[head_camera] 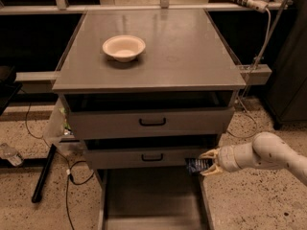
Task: Pick rxbar blueberry from bottom drawer and place on counter
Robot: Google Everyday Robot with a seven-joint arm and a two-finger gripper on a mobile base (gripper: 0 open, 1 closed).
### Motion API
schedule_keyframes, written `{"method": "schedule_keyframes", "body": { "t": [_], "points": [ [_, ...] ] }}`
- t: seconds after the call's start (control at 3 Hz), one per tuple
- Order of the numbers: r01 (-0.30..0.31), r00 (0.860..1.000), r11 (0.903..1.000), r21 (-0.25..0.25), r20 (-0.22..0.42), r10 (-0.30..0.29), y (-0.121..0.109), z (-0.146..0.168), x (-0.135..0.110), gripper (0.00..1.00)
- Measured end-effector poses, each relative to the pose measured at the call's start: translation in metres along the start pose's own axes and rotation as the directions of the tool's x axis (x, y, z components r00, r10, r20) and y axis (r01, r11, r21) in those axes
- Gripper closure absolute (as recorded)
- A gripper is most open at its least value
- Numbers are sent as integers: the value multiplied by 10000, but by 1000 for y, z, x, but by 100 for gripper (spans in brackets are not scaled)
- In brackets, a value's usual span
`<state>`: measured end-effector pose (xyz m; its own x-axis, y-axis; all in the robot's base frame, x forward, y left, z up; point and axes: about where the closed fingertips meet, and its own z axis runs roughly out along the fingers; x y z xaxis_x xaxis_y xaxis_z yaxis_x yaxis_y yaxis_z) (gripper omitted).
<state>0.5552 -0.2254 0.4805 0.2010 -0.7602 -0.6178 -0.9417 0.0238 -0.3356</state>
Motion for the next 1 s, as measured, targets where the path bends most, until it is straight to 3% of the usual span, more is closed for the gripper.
{"method": "schedule_keyframes", "body": {
  "t": [0.67,1.0],
  "points": [
    [201,9998,9998,-5,-18,-201,3,-7,-11,100],
    [1187,9929,9923,338,-138,-1183,6,-40,-51,100]
  ]
}}
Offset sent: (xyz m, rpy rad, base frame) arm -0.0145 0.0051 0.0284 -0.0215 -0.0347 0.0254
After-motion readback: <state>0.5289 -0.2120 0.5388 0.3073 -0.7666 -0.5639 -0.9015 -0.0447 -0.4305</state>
